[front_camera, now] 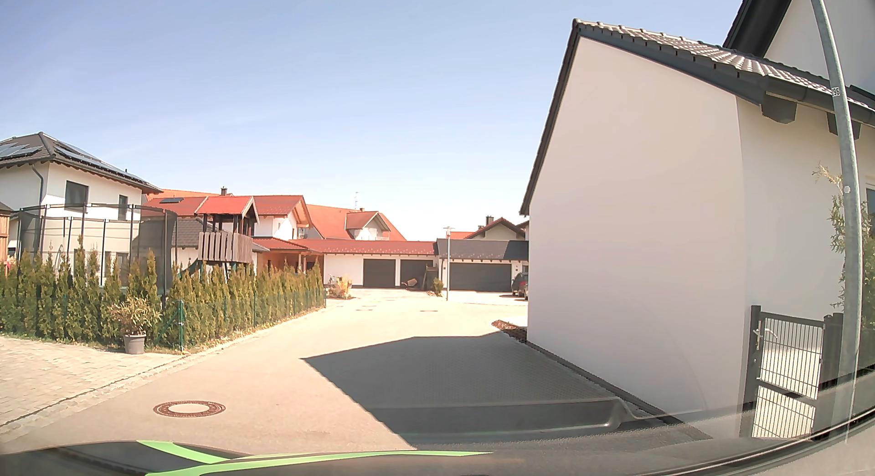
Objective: Follow the waypoints while adhering to traffic rules and regulations
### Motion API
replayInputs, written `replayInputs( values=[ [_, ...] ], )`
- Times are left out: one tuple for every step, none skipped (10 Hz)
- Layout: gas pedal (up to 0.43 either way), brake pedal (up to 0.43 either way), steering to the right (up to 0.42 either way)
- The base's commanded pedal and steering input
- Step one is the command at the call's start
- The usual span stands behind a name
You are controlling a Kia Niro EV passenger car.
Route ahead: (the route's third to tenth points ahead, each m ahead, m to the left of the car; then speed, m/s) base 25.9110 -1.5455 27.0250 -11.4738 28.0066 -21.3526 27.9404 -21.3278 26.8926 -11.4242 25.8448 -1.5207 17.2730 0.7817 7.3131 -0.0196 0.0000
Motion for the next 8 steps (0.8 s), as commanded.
replayInputs(
  values=[
    [0.000,0.421,-0.042],
    [0.000,0.421,-0.042],
    [0.000,0.354,-0.042],
    [0.000,0.335,-0.042],
    [0.000,0.299,-0.041],
    [0.000,0.110,-0.042],
    [0.000,0.000,-0.042],
    [0.000,0.000,-0.041]
  ],
)
